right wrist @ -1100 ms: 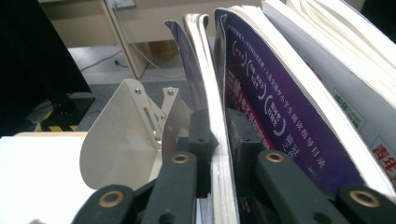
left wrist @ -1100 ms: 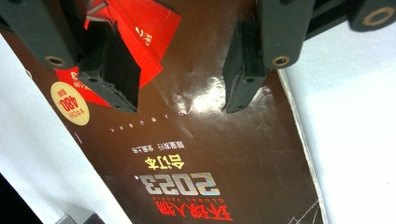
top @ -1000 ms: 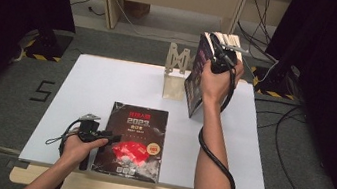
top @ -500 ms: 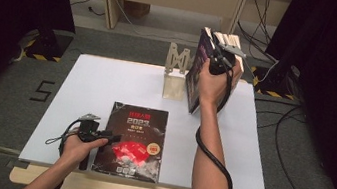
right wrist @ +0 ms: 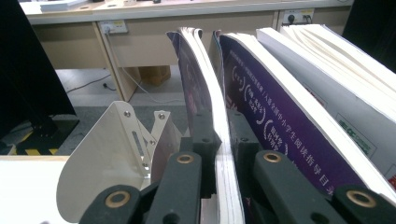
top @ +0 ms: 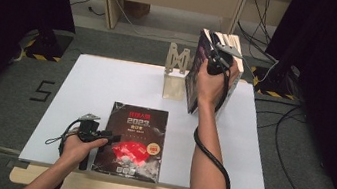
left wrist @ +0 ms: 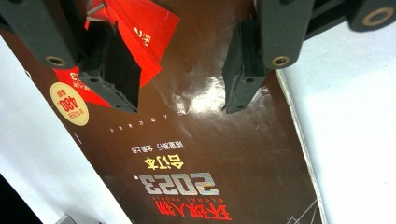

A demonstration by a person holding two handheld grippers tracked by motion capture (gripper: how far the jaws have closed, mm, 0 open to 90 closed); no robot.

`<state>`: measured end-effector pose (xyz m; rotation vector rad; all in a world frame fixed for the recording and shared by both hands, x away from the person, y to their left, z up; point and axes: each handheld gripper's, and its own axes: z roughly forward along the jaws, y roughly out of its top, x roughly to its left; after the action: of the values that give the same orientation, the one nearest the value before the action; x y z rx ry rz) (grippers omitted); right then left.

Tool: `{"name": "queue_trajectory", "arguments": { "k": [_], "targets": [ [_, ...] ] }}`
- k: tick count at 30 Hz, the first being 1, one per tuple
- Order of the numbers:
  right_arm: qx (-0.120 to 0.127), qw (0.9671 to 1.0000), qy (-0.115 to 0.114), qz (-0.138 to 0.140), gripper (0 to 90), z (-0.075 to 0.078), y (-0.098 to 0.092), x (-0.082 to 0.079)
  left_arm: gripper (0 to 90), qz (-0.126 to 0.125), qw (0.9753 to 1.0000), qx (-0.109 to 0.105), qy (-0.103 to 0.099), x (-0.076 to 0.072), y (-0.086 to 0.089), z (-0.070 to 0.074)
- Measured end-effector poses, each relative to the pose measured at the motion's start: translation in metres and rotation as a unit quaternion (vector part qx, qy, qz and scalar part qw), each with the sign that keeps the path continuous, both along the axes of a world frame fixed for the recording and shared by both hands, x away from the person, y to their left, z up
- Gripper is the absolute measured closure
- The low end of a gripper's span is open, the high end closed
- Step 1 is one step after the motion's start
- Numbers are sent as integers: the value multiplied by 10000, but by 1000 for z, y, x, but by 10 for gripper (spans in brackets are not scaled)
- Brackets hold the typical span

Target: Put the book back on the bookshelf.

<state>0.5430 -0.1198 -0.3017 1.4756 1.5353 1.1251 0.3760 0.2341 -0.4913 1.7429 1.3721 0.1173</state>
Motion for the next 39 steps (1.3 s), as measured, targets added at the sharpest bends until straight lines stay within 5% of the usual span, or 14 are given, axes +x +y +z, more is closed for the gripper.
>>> {"name": "queue_trajectory", "arguments": {
  "k": [15, 39],
  "targets": [
    [-76, 10000, 23, -24, 737, -2, -4, -4, 452, -4, 10000, 9, -13, 0, 0, 0],
    [-333, 9992, -108, -172, 707, 0, -24, -44, 452, 7, 10000, 44, -49, 0, -2, 0]
  ]
}}
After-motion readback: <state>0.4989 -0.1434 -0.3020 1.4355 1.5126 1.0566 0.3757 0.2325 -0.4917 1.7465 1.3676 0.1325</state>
